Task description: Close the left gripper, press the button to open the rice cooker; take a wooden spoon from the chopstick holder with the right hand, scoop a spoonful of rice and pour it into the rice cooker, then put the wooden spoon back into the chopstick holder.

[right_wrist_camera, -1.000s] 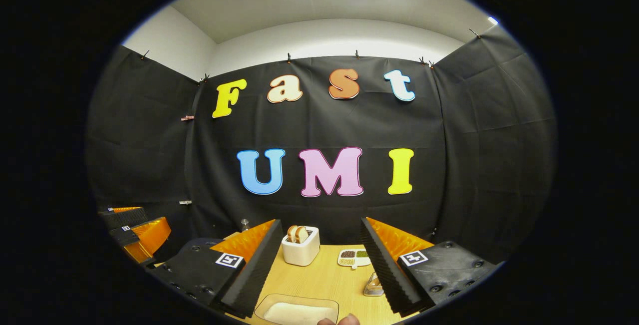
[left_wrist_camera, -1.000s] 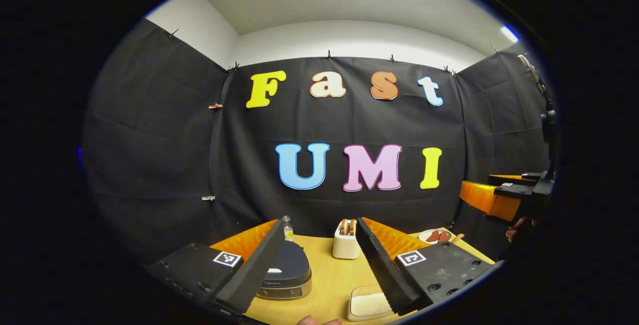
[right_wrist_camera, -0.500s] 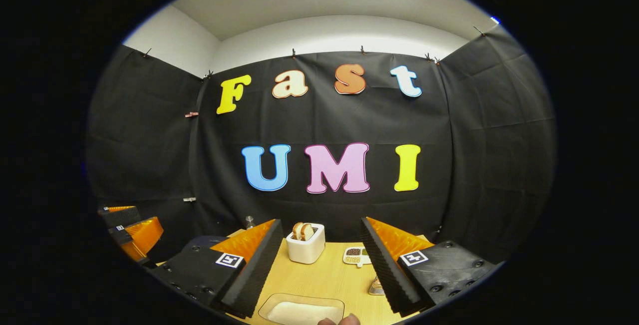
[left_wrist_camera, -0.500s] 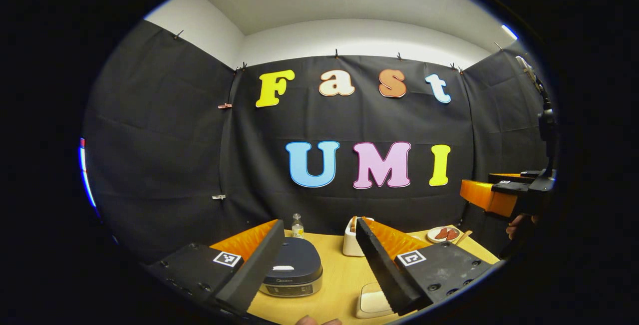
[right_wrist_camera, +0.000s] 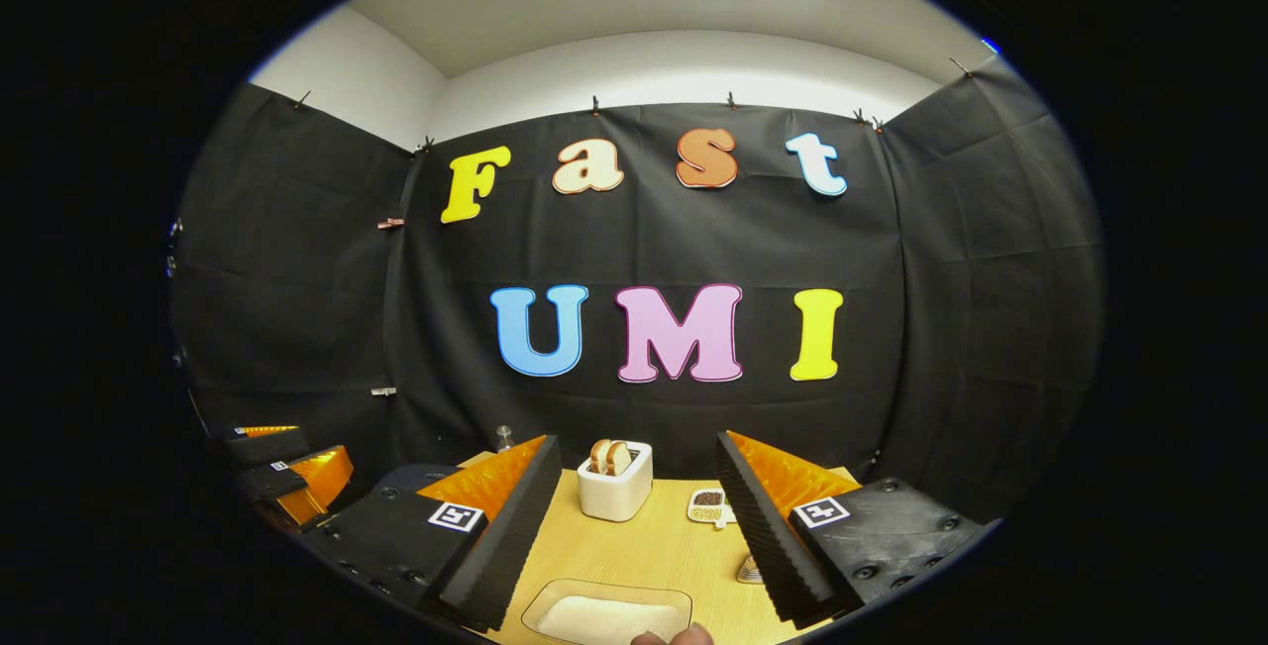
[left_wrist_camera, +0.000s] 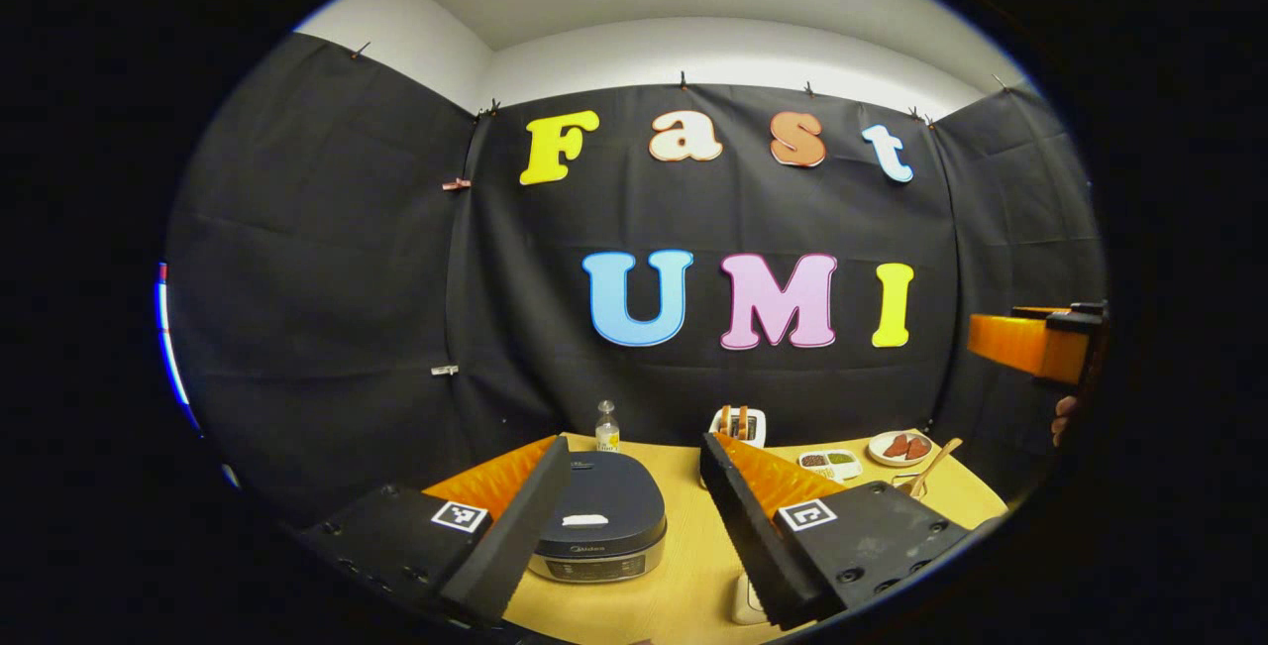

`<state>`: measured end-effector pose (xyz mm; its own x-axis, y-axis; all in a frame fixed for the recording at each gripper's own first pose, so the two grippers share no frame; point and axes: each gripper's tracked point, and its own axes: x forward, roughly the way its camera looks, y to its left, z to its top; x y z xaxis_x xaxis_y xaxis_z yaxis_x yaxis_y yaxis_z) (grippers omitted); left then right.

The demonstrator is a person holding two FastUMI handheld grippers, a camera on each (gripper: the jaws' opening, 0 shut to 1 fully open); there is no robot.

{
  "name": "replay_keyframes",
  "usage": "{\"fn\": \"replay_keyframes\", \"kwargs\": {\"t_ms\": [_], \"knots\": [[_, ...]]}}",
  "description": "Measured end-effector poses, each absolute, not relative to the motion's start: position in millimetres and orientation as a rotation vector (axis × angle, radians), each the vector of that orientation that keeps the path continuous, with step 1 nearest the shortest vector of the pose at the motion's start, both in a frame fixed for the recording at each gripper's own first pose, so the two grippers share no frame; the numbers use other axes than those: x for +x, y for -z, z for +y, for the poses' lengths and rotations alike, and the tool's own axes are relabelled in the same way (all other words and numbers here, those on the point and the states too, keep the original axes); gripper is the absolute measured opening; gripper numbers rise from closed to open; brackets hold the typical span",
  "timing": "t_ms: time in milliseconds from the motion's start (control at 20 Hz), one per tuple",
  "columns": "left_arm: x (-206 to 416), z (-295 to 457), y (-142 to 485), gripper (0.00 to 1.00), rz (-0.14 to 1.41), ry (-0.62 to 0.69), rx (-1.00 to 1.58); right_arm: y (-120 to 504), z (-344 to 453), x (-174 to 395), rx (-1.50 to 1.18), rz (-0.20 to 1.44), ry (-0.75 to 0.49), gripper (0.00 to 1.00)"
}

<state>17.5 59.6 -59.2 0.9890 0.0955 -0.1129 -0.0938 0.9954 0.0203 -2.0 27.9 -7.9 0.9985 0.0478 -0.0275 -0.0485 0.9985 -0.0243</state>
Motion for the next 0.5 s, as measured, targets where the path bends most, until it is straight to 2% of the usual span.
{"fn": "replay_keyframes", "kwargs": {"t_ms": [50,150,350,450,500], "knots": [[22.2,64.1,67.3,0.9,0.128,-0.102,0.014,10.1,28.2,-2.5,-0.028,0.033,-0.05,0.94],[33.5,71.8,83.2,0.85,0.159,-0.109,0.014,12.4,30.0,-3.0,-0.029,0.042,-0.054,0.97],[58.2,88.9,120.0,0.69,0.234,-0.136,0.001,14.6,33.5,-2.9,-0.043,0.048,-0.065,0.97],[71.2,97.4,142.8,0.59,0.292,-0.156,-0.01,16.6,33.6,-2.5,-0.048,0.053,-0.069,0.97],[77.6,102.3,155.1,0.5,0.323,-0.167,-0.015,17.1,32.7,-2.6,-0.05,0.054,-0.069,0.98]]}}
